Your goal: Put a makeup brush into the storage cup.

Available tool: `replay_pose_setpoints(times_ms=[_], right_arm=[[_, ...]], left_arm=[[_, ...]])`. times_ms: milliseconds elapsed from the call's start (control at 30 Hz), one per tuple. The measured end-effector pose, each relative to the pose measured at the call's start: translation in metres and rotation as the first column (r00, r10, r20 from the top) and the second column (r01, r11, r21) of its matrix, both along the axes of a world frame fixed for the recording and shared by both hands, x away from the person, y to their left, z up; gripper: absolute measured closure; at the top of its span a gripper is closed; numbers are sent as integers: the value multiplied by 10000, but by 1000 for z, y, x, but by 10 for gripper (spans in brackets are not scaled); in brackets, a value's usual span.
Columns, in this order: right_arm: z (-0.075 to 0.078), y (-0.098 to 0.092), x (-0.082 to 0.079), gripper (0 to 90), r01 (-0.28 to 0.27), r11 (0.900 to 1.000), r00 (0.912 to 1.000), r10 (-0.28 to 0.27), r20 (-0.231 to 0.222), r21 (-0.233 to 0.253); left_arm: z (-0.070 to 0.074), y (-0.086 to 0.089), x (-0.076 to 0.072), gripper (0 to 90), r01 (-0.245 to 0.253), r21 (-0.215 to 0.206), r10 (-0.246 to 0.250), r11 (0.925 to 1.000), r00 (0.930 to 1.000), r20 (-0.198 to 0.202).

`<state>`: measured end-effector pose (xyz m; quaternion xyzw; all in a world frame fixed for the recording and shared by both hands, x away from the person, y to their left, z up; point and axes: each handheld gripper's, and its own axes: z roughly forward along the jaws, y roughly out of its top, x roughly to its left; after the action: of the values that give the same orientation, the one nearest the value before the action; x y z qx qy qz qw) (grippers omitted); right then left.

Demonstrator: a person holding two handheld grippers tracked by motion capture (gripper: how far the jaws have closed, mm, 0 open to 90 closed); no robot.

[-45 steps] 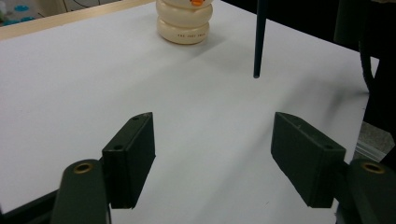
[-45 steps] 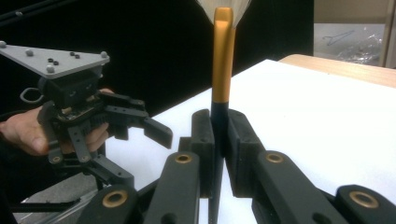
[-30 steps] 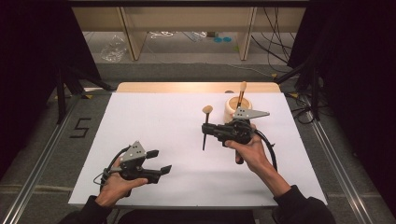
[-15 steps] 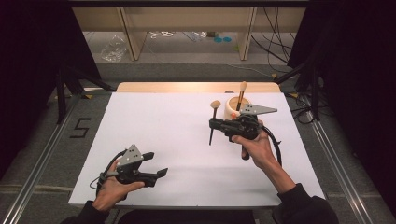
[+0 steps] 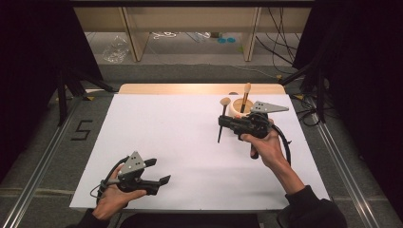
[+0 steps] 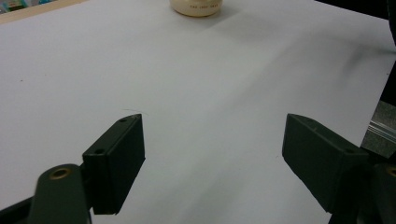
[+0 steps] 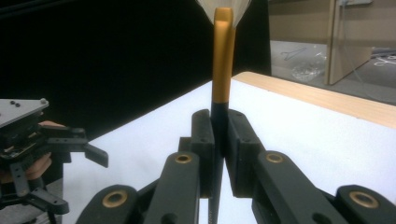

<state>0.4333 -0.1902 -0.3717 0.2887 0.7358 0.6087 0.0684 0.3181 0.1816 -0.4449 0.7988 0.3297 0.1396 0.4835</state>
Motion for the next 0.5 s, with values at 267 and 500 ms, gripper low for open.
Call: replay_pose_setpoints(times_ms=[267, 500], right_arm=[[4, -10, 4, 831, 292, 9995, 9995, -291, 145, -118], [8, -23, 10, 831, 721, 9973, 9968, -717, 354, -129]], left_arm=[[0, 1, -3, 209, -79, 89, 79, 9999, 10000, -25], [-1, 1, -5, 209, -47, 81, 47, 10000, 10000, -3]])
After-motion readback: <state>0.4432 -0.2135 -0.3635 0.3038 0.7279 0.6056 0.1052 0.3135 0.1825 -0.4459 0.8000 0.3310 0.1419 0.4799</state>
